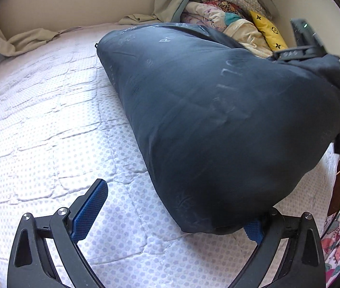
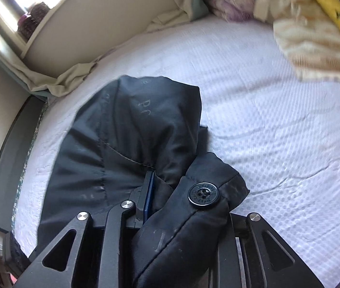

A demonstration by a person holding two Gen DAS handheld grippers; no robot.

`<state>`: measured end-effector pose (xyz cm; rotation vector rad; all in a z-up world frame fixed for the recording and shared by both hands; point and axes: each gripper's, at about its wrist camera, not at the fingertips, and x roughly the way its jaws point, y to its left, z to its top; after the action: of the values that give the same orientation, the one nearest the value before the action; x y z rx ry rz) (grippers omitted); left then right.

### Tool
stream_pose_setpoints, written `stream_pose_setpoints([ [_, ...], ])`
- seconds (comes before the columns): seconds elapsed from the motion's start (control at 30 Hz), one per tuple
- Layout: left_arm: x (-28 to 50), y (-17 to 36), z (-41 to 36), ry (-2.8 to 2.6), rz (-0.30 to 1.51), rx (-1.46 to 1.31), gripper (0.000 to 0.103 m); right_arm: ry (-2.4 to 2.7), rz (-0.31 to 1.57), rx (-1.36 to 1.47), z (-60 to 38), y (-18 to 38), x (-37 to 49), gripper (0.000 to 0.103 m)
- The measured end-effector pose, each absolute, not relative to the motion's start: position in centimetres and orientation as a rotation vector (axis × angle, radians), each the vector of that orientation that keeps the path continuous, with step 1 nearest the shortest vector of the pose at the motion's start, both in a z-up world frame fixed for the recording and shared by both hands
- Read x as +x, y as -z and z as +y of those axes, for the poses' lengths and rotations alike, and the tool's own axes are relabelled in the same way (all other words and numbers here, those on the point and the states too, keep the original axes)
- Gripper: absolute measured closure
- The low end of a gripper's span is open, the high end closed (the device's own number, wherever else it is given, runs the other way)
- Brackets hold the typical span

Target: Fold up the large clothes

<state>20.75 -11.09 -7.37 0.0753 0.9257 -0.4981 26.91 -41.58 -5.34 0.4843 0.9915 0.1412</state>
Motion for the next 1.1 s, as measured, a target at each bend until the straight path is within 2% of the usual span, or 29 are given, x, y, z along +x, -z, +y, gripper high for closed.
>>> stream_pose_setpoints([
  [0.4,18.3,4.5,-11.2,0.459,0.884,0.147,0.005,-0.224,0.95,0.666,-44.6,8.9,26.4,0.079],
  [0.73,17.5,-3.3,-9.4,0.497,0.741,-0.049,0.008,-0.223,0.953,0.746,-45.8,9.4,26.3,0.075],
  [0.97,20.2,-2.6,-15.2,0.601,0.83,-0.004,0.013,-0.211,0.947,0.746,-46.2,9.2,25.7,0.074],
  [1.07,20.2,-1.2,-17.2,0.589,0.845,0.064,0.009,-0.194,0.958,0.743,-46.3,8.8,25.4,0.071],
  [1.1,20.3,-0.7,-17.6,0.58,0.855,0.08,0.008,-0.187,0.966,0.745,-46.3,8.7,25.3,0.067],
])
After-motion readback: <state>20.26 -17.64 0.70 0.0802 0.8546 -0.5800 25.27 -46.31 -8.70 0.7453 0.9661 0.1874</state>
